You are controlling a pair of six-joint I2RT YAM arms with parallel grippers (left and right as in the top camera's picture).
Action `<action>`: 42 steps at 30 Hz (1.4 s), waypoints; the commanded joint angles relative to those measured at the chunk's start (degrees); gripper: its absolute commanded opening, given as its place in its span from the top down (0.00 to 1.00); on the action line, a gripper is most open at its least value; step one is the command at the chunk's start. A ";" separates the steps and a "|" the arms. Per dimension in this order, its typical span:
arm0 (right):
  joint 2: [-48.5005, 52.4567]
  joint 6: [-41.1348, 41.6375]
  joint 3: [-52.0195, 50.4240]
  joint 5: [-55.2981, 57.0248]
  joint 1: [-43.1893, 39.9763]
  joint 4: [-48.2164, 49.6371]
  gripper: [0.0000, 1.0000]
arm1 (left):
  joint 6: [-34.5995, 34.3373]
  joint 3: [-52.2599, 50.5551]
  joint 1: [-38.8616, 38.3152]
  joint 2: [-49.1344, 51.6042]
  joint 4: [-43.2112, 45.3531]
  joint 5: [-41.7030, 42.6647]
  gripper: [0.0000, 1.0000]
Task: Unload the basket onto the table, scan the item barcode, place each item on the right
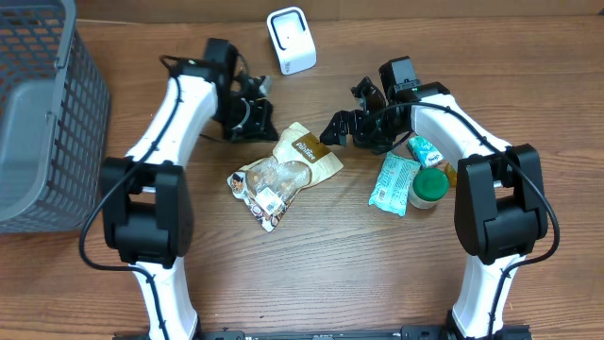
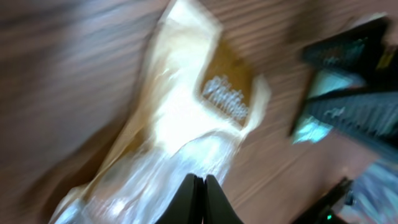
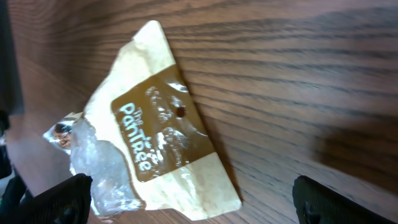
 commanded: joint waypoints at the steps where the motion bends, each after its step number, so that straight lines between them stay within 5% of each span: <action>1: -1.42 -2.10 1.14 -2.49 0.02 1.53 0.00 | 0.39 1.66 0.35 -1.29 -5.64 -14.16 0.95; 6: -1.42 -2.14 1.07 -2.49 0.94 3.52 0.00 | 1.46 0.85 0.20 -1.14 -15.32 -20.92 0.95; 12: -1.25 -1.97 -0.68 -1.11 3.98 5.40 0.00 | 1.99 -2.71 0.37 -1.07 -15.87 -22.75 0.92; 22: -0.44 -1.92 -0.81 5.42 9.09 5.68 0.00 | 1.84 -14.40 0.26 -1.07 -3.82 -22.67 0.93; 36: -0.44 1.55 -6.40 4.31 11.02 9.79 0.00 | 1.84 -14.95 0.20 -1.07 -1.49 -22.67 0.92; 42: -0.44 3.13 -9.03 -3.39 11.02 13.14 0.11 | 1.84 -14.95 0.17 -1.07 -1.51 -22.67 0.91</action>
